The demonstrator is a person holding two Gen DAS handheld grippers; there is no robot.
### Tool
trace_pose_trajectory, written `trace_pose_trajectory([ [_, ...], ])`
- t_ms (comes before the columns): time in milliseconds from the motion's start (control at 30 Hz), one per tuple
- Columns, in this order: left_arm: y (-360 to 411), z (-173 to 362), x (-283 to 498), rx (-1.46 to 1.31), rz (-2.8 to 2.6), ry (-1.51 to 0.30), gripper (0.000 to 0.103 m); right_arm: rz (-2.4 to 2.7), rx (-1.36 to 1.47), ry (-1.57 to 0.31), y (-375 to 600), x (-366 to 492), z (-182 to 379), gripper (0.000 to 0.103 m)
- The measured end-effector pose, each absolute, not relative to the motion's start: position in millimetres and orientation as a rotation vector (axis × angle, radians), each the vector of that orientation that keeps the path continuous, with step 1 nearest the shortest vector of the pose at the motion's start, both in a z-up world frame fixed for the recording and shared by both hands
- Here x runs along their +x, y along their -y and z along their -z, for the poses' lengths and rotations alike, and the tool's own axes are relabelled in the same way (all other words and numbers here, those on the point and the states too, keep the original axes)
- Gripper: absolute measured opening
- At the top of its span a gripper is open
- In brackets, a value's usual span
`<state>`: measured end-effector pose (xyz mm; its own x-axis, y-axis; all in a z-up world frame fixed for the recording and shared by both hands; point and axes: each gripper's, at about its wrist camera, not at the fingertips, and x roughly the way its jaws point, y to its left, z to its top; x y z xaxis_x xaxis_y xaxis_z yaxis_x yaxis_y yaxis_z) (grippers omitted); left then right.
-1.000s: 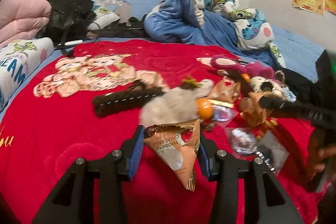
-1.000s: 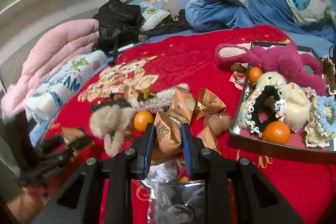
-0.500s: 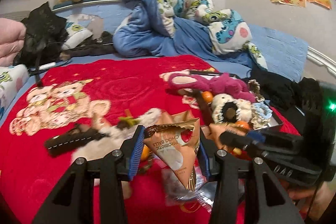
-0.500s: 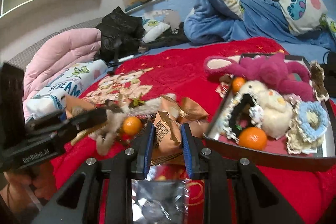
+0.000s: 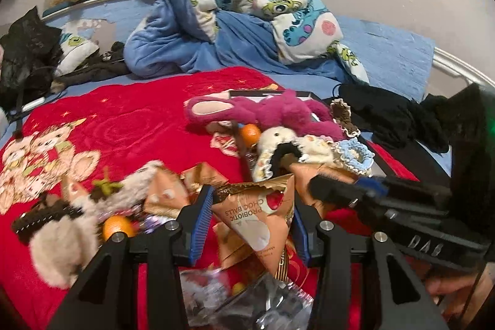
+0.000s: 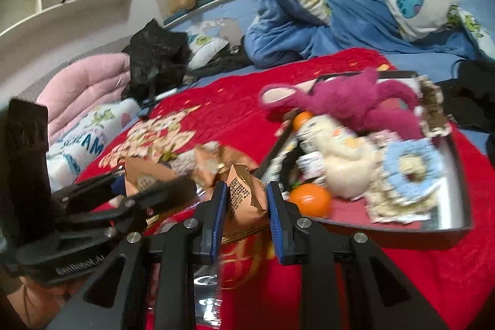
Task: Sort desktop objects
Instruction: 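Carry both snack packets over the open black box with both grippers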
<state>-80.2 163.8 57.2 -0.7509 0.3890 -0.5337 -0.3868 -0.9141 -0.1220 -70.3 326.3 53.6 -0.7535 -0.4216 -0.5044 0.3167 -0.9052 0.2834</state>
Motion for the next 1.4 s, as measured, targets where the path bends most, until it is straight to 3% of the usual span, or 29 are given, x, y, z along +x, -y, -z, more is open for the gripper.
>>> trace_pose_trajectory([
  [467, -244, -54, -120, -0.767, -2.502, -0.004, 0.048, 2.782, 0.757, 0.397, -422, -80, -75, 0.025],
  [667, -261, -53, -128, -0.751, -2.499, -0.066, 0.048, 2.804, 0.745, 0.387, -427, -82, -76, 0.026],
  [1033, -261, -30, -140, -0.832, -2.457, -0.014, 0.048, 2.841, 0.870, 0.484, -450, -87, -59, 0.026],
  [1400, -275, -18, -149, -0.842, -2.452, -0.045, 0.047, 2.804, 0.991, 0.440, -434, -95, -40, 0.026],
])
